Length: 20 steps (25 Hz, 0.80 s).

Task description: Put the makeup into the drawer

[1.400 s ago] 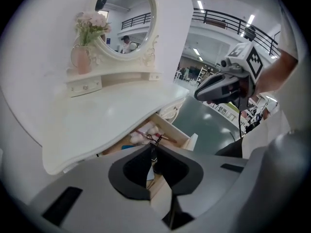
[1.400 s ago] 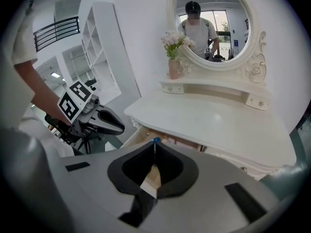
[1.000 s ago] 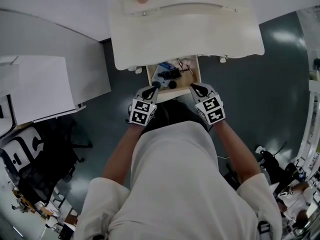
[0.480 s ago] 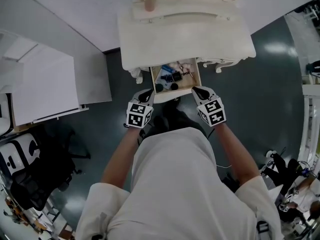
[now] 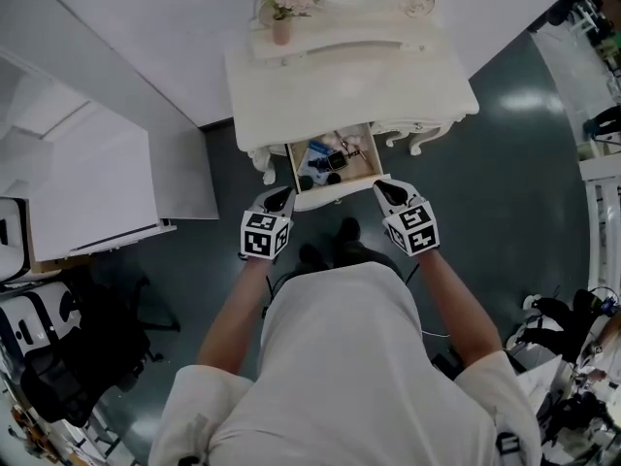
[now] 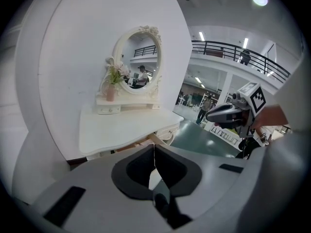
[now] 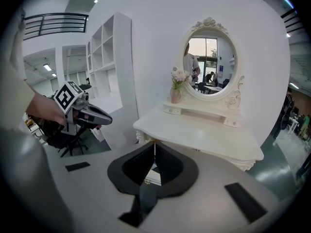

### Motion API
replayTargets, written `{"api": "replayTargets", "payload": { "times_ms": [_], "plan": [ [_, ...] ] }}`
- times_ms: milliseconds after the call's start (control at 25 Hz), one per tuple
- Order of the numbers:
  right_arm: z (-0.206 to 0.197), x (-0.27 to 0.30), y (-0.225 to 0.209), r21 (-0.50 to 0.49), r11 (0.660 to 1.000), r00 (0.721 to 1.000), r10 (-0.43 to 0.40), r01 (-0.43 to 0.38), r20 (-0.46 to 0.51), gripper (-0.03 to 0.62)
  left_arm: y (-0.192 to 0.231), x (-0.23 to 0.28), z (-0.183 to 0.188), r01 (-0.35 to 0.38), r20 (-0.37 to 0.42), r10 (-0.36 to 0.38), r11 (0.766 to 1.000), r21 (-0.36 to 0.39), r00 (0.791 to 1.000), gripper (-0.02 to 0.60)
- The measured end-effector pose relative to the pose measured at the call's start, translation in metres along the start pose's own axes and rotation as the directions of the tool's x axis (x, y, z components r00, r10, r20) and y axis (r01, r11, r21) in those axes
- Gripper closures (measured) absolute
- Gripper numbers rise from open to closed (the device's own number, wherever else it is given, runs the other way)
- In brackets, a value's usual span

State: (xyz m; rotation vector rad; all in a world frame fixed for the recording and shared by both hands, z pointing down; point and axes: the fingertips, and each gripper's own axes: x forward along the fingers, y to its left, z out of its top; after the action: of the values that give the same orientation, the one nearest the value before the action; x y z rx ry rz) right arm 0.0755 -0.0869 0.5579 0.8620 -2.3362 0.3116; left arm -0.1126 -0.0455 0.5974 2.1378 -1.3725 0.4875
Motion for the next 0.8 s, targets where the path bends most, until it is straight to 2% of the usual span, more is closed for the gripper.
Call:
{"api": "replayTargets", "payload": {
  "times_ms": [240,800],
  "plan": [
    [0.007,-0.015,-0.015,0.003,1.000,0.999,-0.009,0.009,0.044,0.563,-0.012,-0.011,0.018,-0.024,0.048,0.024,1.000,0.006,0.999,0.561],
    [0.007,-0.053,-0.076,-0.015,1.000,0.994,0.026,-0.025,0.108,0.565,-0.052,-0.024,0.046,-0.143,0.141,0.149,0.989,-0.046,0.979,0.561]
  ]
}}
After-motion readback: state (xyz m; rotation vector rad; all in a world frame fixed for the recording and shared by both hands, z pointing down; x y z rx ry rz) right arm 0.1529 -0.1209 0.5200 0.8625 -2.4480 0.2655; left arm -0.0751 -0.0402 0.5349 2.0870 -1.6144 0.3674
